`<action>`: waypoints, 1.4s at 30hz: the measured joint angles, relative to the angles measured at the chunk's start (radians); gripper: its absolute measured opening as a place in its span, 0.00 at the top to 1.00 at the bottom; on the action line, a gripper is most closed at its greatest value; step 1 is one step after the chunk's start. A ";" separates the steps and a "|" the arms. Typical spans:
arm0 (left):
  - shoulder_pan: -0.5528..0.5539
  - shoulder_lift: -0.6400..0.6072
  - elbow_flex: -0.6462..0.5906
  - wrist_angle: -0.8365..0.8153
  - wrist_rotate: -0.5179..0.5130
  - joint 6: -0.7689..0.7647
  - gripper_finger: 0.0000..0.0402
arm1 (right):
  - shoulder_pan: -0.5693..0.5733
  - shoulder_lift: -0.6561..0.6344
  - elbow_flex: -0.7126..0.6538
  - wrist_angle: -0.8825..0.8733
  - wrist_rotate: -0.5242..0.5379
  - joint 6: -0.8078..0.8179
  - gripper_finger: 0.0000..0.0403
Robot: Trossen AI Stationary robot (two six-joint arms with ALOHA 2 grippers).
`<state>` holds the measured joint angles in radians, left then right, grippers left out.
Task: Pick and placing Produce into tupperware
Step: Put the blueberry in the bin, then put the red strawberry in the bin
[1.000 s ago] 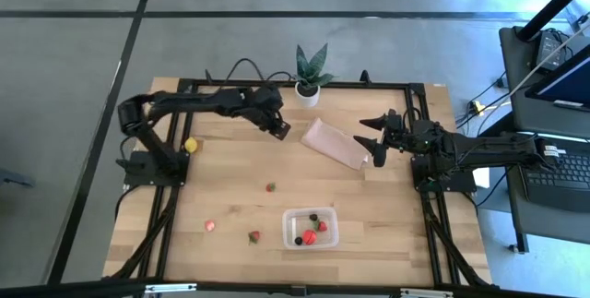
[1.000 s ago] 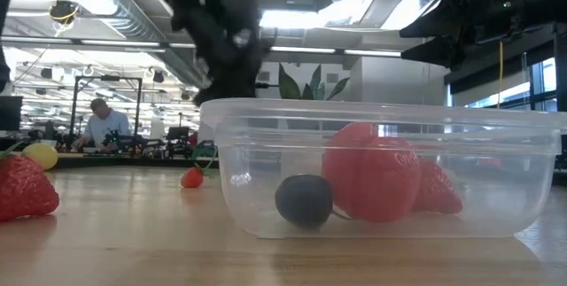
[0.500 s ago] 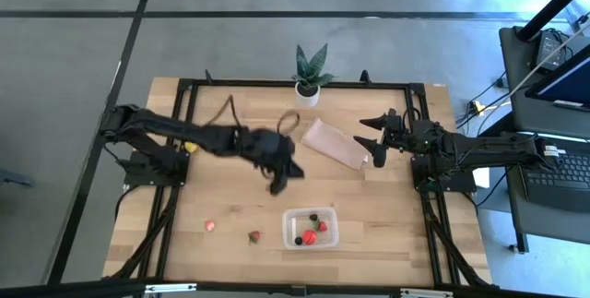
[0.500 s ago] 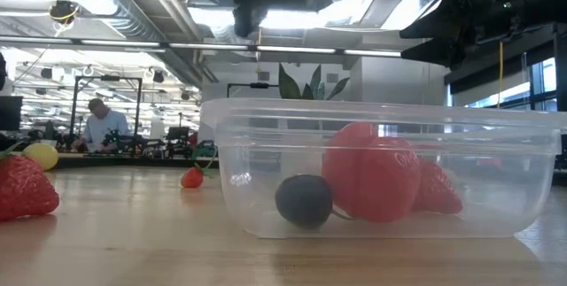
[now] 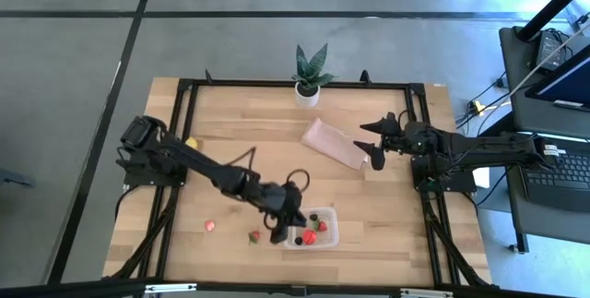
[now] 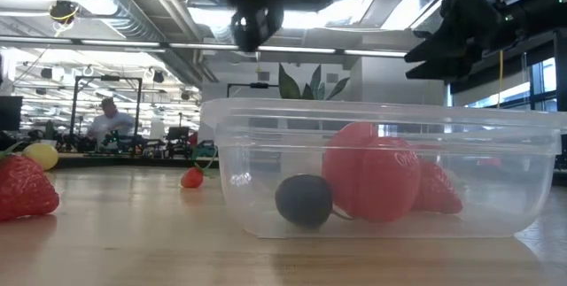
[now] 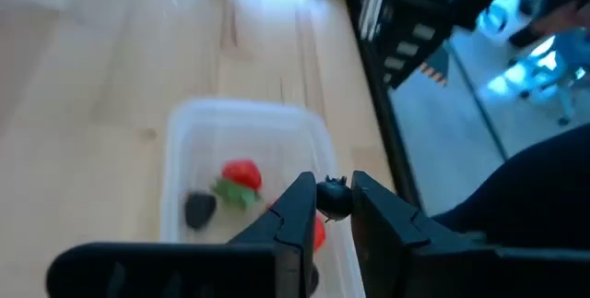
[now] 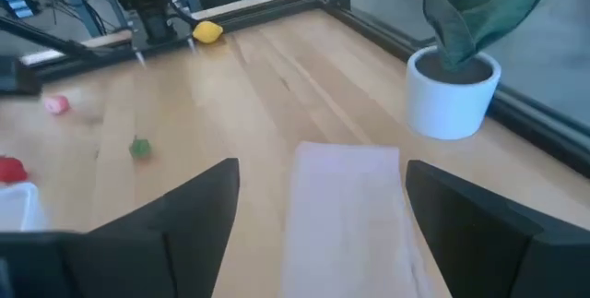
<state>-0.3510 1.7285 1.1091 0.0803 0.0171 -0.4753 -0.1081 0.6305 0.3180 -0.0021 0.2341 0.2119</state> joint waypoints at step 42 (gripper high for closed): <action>0.034 0.075 -0.001 0.021 0.077 0.014 0.20 | 0.000 0.003 0.000 -0.079 0.000 0.072 0.23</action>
<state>-0.3165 1.8035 1.1080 0.1013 0.0937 -0.4612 -0.1078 0.6331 0.3180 -0.0812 0.2337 0.2840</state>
